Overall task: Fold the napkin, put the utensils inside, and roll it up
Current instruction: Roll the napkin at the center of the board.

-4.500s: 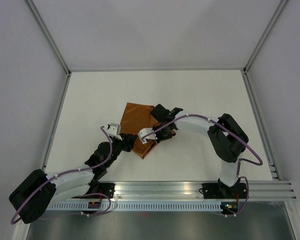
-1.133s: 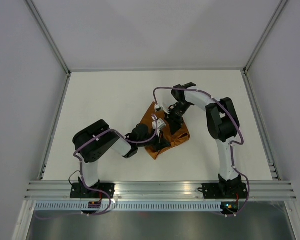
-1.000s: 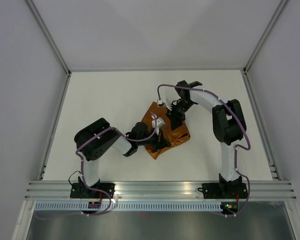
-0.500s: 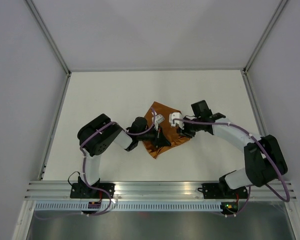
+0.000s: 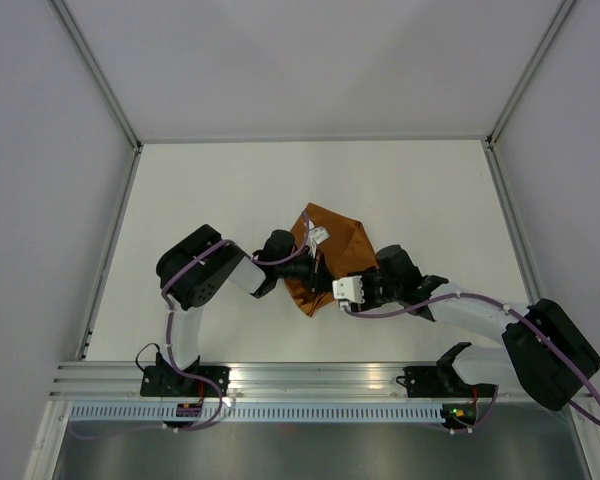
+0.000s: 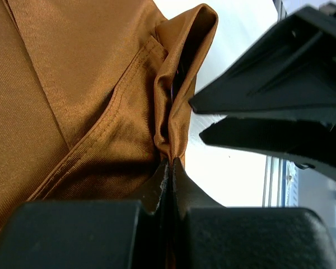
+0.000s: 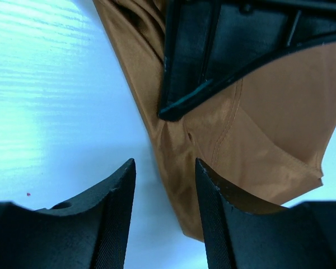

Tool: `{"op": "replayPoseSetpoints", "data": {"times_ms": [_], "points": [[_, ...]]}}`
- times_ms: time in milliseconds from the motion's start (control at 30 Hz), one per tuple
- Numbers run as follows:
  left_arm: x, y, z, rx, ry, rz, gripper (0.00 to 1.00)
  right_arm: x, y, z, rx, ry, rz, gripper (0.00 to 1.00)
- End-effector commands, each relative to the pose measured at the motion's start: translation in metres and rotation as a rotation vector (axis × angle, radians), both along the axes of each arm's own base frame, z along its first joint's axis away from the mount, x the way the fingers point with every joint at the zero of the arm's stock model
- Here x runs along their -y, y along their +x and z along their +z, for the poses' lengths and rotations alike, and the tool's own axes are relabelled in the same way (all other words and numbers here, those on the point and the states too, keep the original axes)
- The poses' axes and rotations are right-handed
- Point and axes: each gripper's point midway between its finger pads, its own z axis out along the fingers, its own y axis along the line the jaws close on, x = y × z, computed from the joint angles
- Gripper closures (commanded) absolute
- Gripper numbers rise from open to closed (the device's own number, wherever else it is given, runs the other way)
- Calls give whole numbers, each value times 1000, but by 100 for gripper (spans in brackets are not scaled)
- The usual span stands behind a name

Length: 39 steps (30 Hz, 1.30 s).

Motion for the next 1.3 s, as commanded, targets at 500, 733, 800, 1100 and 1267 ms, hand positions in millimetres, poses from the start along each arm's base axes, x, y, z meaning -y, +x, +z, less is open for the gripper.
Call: {"op": "replayPoseSetpoints", "data": {"times_ms": [500, 733, 800, 1100, 1267], "points": [[-51, -55, -102, -359, 321, -1, 98, -17, -15, -19, 213, -45, 123, 57], [-52, -59, -103, -374, 317, -21, 98, -12, -13, -37, 160, -159, 148, 66], [-52, -59, -102, -374, 314, -24, 98, -8, -13, -42, 138, -198, 154, 67], [-51, -59, -99, -371, 299, -40, 98, 6, -25, -63, 49, -310, 195, 90], [-50, -58, -96, -365, 284, -40, 98, 7, -29, -64, 1, -316, 183, 100]]}}
